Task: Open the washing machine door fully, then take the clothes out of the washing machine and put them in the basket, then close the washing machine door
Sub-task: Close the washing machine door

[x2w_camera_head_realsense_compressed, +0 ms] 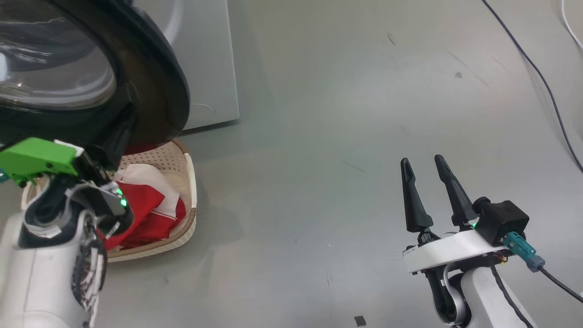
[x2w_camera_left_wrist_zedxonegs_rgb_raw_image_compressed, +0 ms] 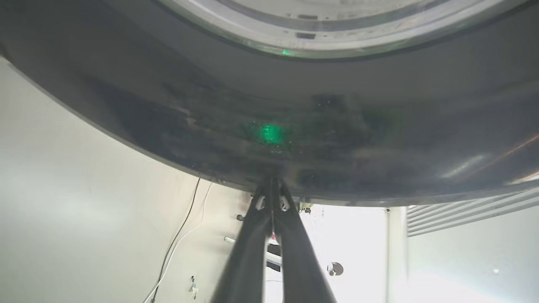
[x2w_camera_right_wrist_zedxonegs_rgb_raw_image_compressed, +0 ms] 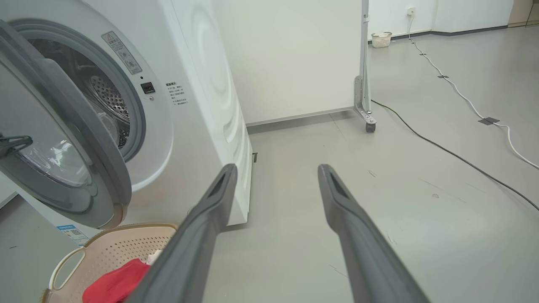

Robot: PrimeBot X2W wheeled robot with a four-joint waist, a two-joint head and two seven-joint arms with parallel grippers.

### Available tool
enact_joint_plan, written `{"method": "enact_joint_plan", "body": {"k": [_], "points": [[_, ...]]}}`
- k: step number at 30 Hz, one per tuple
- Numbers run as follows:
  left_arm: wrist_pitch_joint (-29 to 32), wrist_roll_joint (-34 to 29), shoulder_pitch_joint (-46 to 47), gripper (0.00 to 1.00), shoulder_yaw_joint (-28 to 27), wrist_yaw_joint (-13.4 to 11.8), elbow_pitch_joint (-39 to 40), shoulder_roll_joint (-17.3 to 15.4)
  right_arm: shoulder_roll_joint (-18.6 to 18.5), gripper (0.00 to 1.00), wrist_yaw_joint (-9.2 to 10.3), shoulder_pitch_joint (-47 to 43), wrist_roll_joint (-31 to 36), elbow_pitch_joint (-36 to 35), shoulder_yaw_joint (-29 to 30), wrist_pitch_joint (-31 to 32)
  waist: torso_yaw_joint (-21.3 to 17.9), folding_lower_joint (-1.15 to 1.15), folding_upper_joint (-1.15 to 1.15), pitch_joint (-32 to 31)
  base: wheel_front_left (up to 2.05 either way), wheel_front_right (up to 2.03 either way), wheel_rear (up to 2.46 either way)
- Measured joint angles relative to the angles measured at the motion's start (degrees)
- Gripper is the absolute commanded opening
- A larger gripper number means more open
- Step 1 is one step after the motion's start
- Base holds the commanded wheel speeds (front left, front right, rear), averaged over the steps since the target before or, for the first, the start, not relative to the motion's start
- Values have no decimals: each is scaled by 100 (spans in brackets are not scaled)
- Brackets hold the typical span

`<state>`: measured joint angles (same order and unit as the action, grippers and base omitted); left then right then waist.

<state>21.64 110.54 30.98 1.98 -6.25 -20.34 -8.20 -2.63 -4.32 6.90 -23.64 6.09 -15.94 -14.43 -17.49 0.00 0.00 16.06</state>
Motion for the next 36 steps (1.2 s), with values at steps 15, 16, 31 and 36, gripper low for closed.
{"method": "enact_joint_plan", "body": {"k": [15,16,31,36], "points": [[60,-2424,-968,0,1689,977,231,-795,-115,100,-35,-182,233,143,278,0,923,0,0,-564,0,0,0],[-11,-2553,-1004,0,1726,1039,237,-839,-115,100,-55,-185,253,142,281,0,992,0,0,-602,0,0,0],[-1759,-4641,-1528,0,1972,1180,296,-1325,-113,100,-116,-437,300,180,314,0,1806,0,0,-1182,0,0,0],[-2471,-5264,-1691,0,1971,1184,403,-1481,-108,100,-159,-516,312,212,247,0,1942,-1,0,-1333,0,0,0]]}}
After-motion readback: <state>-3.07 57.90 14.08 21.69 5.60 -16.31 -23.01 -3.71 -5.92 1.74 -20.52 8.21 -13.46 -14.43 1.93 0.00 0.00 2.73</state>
